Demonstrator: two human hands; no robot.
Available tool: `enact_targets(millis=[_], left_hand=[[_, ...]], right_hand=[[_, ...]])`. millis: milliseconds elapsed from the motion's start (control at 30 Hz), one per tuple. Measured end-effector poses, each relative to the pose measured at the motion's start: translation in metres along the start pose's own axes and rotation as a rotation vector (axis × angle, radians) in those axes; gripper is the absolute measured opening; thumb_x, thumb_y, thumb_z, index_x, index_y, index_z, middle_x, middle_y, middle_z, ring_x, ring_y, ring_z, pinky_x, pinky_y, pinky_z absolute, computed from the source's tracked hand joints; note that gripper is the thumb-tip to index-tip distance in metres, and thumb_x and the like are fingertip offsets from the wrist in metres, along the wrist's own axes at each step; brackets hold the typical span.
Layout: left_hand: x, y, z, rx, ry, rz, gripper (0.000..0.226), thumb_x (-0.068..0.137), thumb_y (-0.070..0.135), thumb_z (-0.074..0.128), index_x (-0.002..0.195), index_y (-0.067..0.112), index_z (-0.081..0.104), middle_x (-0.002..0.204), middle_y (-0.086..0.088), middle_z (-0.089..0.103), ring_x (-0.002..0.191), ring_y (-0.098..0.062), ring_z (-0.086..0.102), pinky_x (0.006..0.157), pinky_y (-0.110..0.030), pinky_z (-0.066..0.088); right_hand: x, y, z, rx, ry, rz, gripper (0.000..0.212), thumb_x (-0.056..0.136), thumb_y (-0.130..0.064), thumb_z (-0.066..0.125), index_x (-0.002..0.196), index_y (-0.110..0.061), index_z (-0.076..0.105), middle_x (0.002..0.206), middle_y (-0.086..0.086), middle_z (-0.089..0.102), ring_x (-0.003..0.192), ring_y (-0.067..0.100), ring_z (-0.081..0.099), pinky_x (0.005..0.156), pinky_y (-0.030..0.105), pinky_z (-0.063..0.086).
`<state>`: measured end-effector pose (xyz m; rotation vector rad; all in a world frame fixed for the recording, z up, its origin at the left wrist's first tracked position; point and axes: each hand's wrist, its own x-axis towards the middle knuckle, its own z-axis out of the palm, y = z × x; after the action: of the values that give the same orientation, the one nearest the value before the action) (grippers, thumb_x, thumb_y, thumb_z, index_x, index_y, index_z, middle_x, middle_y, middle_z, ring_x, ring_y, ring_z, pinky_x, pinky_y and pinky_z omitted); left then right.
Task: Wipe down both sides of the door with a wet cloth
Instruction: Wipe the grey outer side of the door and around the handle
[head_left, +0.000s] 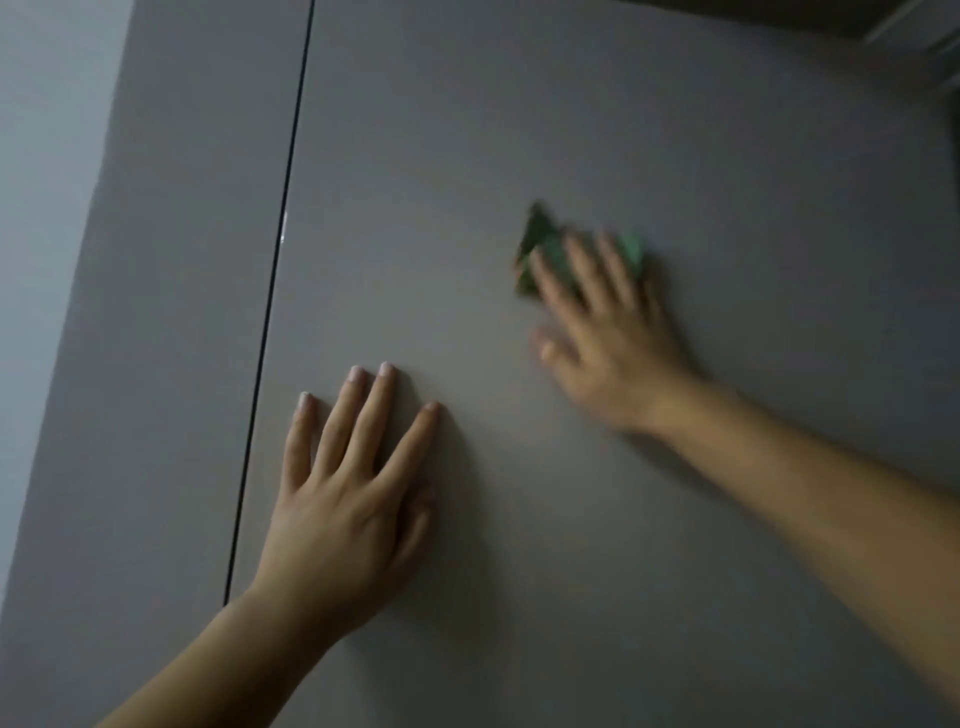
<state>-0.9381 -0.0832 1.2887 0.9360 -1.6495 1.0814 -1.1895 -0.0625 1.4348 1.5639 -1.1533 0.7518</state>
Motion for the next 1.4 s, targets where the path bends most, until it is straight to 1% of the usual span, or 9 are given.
enact_targets(millis=[133, 200, 333, 567, 767, 1000, 1133, 1233, 1400], left_hand=[[0.006, 0.019, 0.006, 0.000, 0.008, 0.010, 0.065, 0.098, 0.046, 0.041, 0.155, 0.017, 0.046, 0.168, -0.020, 0.025, 0.158, -0.041, 0.018, 0.121, -0.069, 0.020], [0.010, 0.025, 0.008, 0.006, 0.021, 0.009, 0.065, 0.097, 0.045, 0.041, 0.155, 0.016, 0.047, 0.168, -0.021, 0.027, 0.157, -0.042, 0.019, 0.121, -0.069, 0.020], [0.025, 0.050, 0.015, 0.006, 0.035, 0.036, 0.064, 0.097, 0.044, 0.043, 0.155, 0.017, 0.048, 0.167, -0.021, 0.028, 0.157, -0.041, 0.021, 0.120, -0.069, 0.022], [0.035, 0.096, 0.030, -0.017, 0.060, 0.079, 0.062, 0.097, 0.043, 0.044, 0.153, 0.016, 0.050, 0.167, -0.020, 0.030, 0.156, -0.040, 0.024, 0.120, -0.070, 0.021], [0.051, 0.122, 0.032, 0.012, 0.060, 0.037, 0.061, 0.098, 0.043, 0.042, 0.152, 0.017, 0.050, 0.165, -0.021, 0.033, 0.156, -0.041, 0.024, 0.120, -0.074, 0.013], [0.064, 0.158, 0.039, -0.002, 0.044, 0.109, 0.062, 0.096, 0.042, 0.044, 0.153, 0.018, 0.050, 0.166, -0.020, 0.032, 0.156, -0.040, 0.024, 0.119, -0.072, 0.019], [0.070, 0.167, 0.044, 0.029, 0.045, 0.096, 0.061, 0.096, 0.042, 0.044, 0.152, 0.018, 0.051, 0.165, -0.019, 0.034, 0.155, -0.040, 0.028, 0.117, -0.076, 0.017], [0.079, 0.176, 0.047, 0.015, 0.061, 0.081, 0.061, 0.097, 0.043, 0.043, 0.153, 0.020, 0.050, 0.166, -0.019, 0.033, 0.155, -0.040, 0.027, 0.117, -0.077, 0.014], [0.095, 0.200, 0.046, -0.016, 0.046, 0.106, 0.061, 0.096, 0.044, 0.044, 0.151, 0.020, 0.052, 0.164, -0.019, 0.035, 0.154, -0.042, 0.029, 0.117, -0.077, 0.015]], right_hand=[[-0.075, -0.009, 0.020, -0.046, -0.036, -0.353, 0.072, 0.097, -0.058, 0.033, 0.161, -0.027, 0.023, 0.170, 0.007, 0.015, 0.157, 0.034, 0.011, 0.118, 0.057, 0.026], [-0.053, 0.021, 0.012, -0.075, -0.023, -0.280, 0.071, 0.097, -0.056, 0.028, 0.161, -0.027, 0.020, 0.171, 0.006, 0.012, 0.158, 0.033, 0.008, 0.121, 0.056, 0.019], [0.005, 0.074, -0.010, 0.029, 0.020, 0.129, 0.066, 0.104, -0.052, 0.026, 0.163, -0.027, 0.010, 0.172, 0.006, -0.002, 0.158, 0.031, -0.006, 0.126, 0.052, 0.001], [-0.100, 0.074, 0.023, -0.056, 0.004, -0.289, 0.070, 0.098, -0.056, 0.034, 0.161, -0.027, 0.026, 0.170, 0.007, 0.016, 0.157, 0.033, 0.010, 0.119, 0.053, 0.021], [-0.020, 0.139, -0.009, 0.026, 0.022, 0.108, 0.075, 0.094, -0.055, 0.022, 0.163, -0.025, 0.012, 0.172, 0.008, 0.000, 0.158, 0.033, -0.005, 0.127, 0.049, 0.000], [-0.134, 0.131, 0.027, -0.017, 0.007, -0.305, 0.069, 0.098, -0.055, 0.033, 0.161, -0.027, 0.024, 0.171, 0.006, 0.015, 0.158, 0.032, 0.008, 0.122, 0.054, 0.019], [-0.051, 0.184, 0.003, -0.004, 0.066, -0.031, 0.070, 0.098, -0.056, 0.023, 0.161, -0.025, 0.019, 0.171, 0.009, 0.007, 0.158, 0.034, 0.002, 0.126, 0.055, 0.010], [-0.011, 0.208, -0.009, 0.086, 0.121, 0.167, 0.065, 0.106, -0.051, 0.033, 0.163, -0.027, 0.013, 0.172, 0.005, 0.000, 0.158, 0.030, -0.005, 0.127, 0.048, 0.000], [-0.100, 0.174, 0.024, 0.009, 0.136, -0.109, 0.073, 0.097, -0.058, 0.031, 0.162, -0.025, 0.023, 0.171, 0.008, 0.013, 0.158, 0.033, 0.005, 0.124, 0.056, 0.017]])
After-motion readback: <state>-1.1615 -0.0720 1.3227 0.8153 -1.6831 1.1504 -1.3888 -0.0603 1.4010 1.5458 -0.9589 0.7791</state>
